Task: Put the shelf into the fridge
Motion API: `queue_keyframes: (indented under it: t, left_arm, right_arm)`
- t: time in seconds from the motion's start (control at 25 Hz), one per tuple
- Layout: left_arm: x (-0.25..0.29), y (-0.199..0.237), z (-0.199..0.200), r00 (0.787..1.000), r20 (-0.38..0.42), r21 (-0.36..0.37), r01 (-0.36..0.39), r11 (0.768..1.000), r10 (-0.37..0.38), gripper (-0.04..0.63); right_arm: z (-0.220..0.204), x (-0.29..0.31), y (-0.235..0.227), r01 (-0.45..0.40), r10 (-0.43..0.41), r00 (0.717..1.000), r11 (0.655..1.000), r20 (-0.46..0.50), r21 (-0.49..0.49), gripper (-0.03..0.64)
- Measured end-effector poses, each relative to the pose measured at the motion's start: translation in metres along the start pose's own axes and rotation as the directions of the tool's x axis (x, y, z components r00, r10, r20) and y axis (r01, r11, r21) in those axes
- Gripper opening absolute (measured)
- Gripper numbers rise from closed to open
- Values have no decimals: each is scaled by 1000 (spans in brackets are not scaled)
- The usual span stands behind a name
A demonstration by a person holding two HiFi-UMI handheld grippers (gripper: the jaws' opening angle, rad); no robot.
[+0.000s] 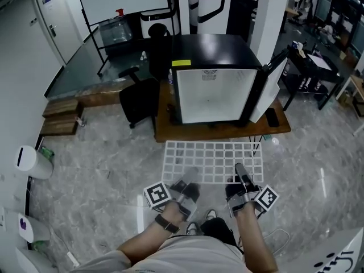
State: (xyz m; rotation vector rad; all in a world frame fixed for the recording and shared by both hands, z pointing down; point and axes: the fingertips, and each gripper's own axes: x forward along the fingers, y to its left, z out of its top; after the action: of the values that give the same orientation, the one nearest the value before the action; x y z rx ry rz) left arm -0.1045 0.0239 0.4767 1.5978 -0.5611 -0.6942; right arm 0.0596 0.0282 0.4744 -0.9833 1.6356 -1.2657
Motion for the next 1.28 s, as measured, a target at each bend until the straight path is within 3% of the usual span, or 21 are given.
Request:
queue_keyframes:
  t: [0.36,0.8,1.28]
  left_arm:
    - [77,24,38,1000,25,18,-12,1000,12,31]
    - [186,68,93,992,121,29,-34,999,30,29]
    - [212,96,112,990,128,33,-58,998,53,29]
  right_arm:
    - [54,73,-36,-11,12,999,1000,-37,21,40]
    - [132,180,-92,21,-11,989,998,-150,63,40]
    - [142,209,-128,59,-41,977,995,-211,78,40]
